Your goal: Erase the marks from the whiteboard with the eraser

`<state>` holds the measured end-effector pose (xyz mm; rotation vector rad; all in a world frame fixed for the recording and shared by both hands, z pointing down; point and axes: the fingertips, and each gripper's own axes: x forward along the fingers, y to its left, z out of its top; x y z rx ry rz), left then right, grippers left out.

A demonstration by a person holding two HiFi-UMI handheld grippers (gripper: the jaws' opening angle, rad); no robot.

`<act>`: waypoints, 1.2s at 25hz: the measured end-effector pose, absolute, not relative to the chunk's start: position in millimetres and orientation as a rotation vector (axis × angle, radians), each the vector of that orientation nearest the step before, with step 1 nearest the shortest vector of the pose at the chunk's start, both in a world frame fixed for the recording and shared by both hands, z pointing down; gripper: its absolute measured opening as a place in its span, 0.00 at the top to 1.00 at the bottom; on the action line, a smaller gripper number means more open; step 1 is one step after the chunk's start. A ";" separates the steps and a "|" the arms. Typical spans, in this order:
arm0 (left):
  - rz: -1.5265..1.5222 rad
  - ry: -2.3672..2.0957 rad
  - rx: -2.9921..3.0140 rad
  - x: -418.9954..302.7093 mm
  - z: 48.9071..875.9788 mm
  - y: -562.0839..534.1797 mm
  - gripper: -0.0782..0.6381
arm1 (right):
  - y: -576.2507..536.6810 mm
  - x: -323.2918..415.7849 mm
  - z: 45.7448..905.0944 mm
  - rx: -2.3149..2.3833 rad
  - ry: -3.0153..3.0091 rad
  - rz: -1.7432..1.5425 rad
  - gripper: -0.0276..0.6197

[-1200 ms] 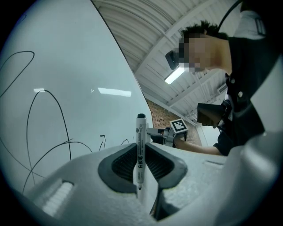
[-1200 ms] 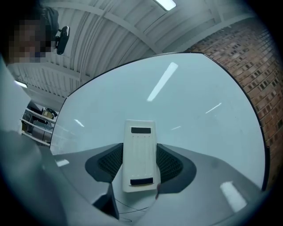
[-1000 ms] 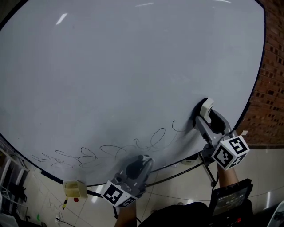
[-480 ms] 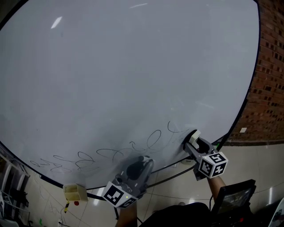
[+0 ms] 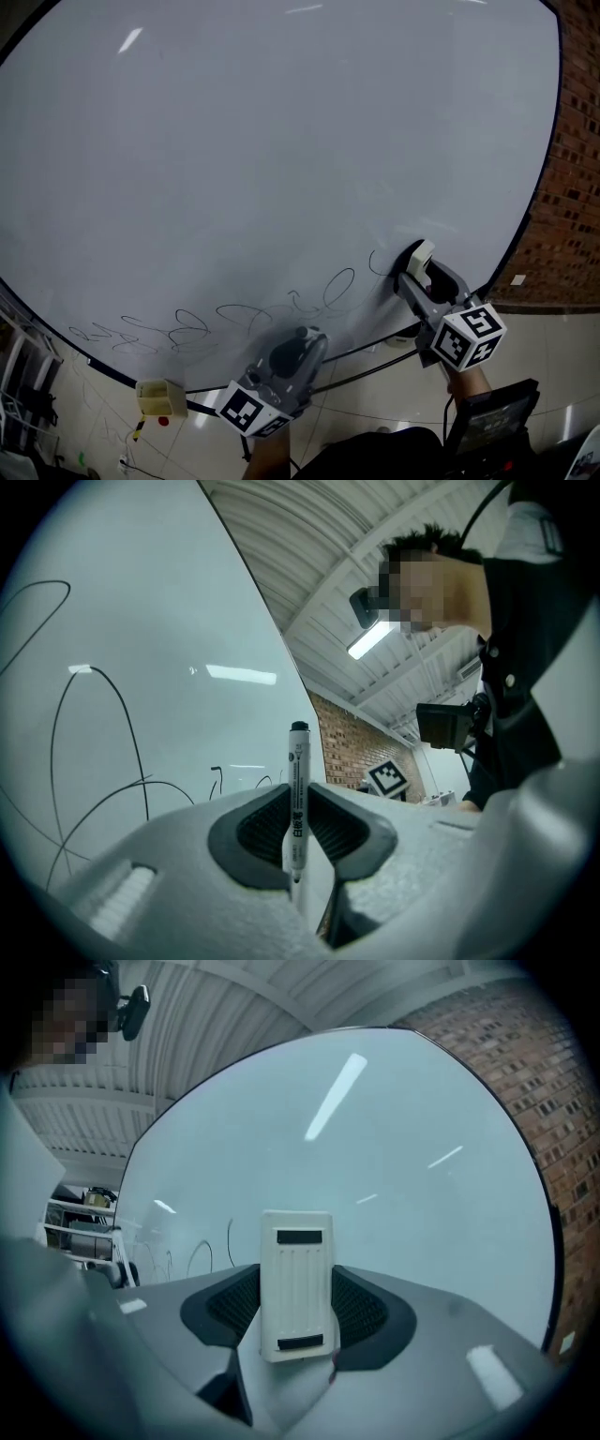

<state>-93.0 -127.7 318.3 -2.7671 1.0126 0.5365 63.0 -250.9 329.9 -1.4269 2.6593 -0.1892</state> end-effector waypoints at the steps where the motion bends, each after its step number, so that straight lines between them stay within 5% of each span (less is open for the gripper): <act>1: 0.536 1.022 -2.763 -96.3 318.9 -127.0 0.81 | -249.2 59.2 309.9 -1.403 2.655 -0.154 0.59; 10: 0.538 1.079 -2.744 -114.8 322.1 -123.6 0.81 | -242.8 52.8 218.7 -1.323 2.578 0.084 0.59; 30: 0.493 1.039 -2.767 -106.1 322.9 -125.0 0.81 | -253.3 62.7 478.2 -1.482 2.727 -0.531 0.59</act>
